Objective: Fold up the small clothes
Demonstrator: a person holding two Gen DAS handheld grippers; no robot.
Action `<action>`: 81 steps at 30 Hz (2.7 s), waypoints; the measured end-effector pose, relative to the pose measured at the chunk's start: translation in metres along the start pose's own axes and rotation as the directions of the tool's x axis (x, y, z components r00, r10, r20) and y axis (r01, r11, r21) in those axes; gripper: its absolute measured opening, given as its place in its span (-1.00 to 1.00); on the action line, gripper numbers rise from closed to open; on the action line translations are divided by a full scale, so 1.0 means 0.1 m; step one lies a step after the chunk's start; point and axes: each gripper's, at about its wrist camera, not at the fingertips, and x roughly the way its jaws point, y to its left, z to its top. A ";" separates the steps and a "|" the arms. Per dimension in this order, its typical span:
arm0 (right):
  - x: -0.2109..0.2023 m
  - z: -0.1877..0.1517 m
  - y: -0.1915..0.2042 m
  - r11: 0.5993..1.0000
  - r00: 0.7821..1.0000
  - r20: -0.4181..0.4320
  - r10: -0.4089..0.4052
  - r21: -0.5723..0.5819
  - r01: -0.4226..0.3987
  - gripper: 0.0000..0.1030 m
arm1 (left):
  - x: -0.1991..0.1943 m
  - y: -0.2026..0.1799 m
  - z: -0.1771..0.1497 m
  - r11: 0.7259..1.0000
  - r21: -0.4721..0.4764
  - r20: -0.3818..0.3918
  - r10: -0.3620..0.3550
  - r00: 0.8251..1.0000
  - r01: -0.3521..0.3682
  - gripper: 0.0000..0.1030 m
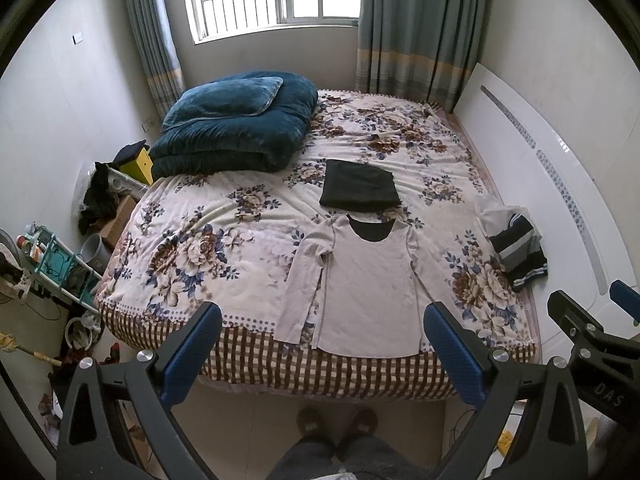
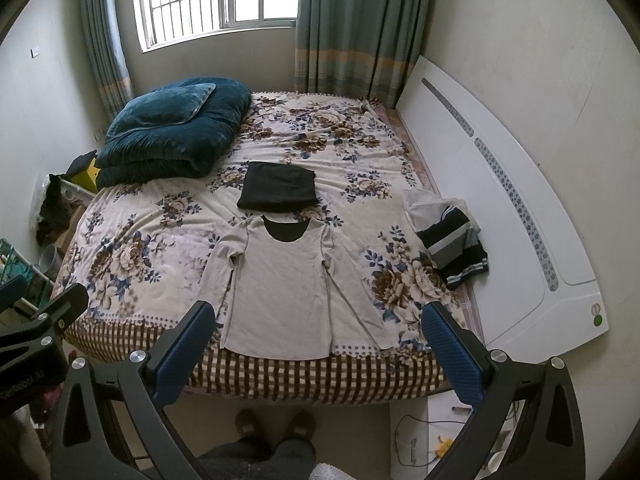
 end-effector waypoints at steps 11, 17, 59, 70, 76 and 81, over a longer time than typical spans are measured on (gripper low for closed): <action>-0.03 0.05 0.03 1.000 1.000 0.001 -0.001 0.001 0.001 1.00 | 0.01 -0.04 0.13 1.000 -0.003 0.001 -0.004 1.000 0.004 0.99; -0.03 0.05 0.03 1.000 1.000 -0.003 0.002 0.005 -0.002 1.00 | 0.07 -0.03 0.15 1.000 0.001 0.004 0.000 1.000 0.000 1.00; 6.35 -2.96 -2.98 0.285 0.759 -0.511 0.404 0.859 0.426 0.59 | 6.13 -1.06 -0.79 0.980 0.174 -0.496 0.175 0.851 -0.100 1.00; 6.03 -2.19 -2.55 0.464 0.879 -0.438 0.187 0.828 0.314 -0.88 | 6.07 -0.68 -0.74 0.984 0.115 -0.481 0.174 0.859 -0.135 1.00; 5.77 -0.97 -1.75 0.737 0.933 -0.338 0.122 0.660 0.143 -0.88 | 5.92 -0.13 -0.62 0.975 0.028 -0.464 0.207 0.861 -0.219 1.00; 6.03 -0.43 -0.06 0.940 0.901 -0.377 0.217 0.330 -0.088 -0.89 | 5.81 0.46 -0.61 0.949 -0.058 -0.461 0.250 0.851 -0.310 1.00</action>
